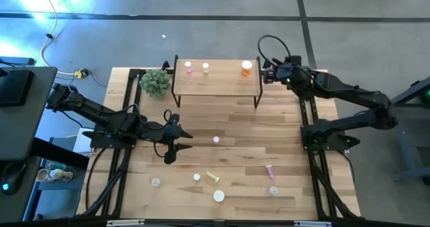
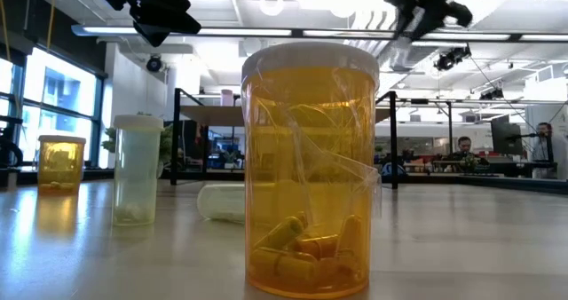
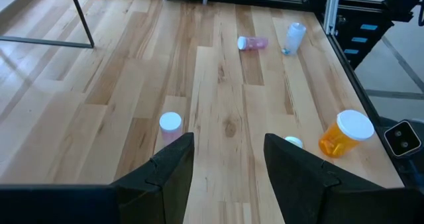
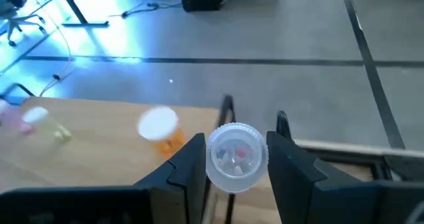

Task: Pick and place medicine bottles onto shelf by color
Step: Put the top transparent pill bottle on the shelf, then put the top pink pill bottle aligned with the other pink pill bottle on the shelf

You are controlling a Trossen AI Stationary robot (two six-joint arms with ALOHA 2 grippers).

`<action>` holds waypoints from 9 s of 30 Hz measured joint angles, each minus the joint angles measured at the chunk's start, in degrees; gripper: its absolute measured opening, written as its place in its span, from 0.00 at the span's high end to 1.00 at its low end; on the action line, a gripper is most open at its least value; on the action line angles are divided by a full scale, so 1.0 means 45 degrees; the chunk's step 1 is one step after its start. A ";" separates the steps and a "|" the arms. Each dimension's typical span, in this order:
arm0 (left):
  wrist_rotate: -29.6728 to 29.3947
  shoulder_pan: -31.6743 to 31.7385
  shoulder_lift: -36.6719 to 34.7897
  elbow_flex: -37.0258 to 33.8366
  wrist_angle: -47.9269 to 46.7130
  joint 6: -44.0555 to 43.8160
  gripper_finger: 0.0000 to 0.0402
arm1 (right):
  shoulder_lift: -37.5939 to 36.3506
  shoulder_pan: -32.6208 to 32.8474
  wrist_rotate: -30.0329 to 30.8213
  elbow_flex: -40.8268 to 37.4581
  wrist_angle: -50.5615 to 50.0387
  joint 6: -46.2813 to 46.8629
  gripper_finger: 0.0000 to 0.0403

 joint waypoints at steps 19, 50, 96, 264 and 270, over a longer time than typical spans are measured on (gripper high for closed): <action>0.0000 -0.0004 0.0000 0.0000 0.0000 0.0209 0.57 | 0.6035 -0.1161 -0.2855 0.6789 -0.0656 -0.2084 0.70; 0.0001 -0.0004 0.0000 0.0000 0.0000 0.0335 0.57 | 1.0887 -0.1772 -0.6245 0.9645 -0.1693 -0.2847 0.70; 0.0005 0.0000 0.0000 0.0000 -0.0005 0.0335 0.57 | 1.0877 -0.1603 -0.6397 0.9645 -0.2165 -0.3610 0.51; -0.0389 0.2544 0.4953 0.0913 0.2781 0.0767 0.50 | 0.3072 0.9330 -0.0634 -0.3930 0.3962 -0.2692 0.61; 0.1239 0.2793 0.5276 0.1161 0.3031 0.1627 0.46 | 0.3072 0.9330 -0.0638 -0.3930 0.3950 -0.2689 0.61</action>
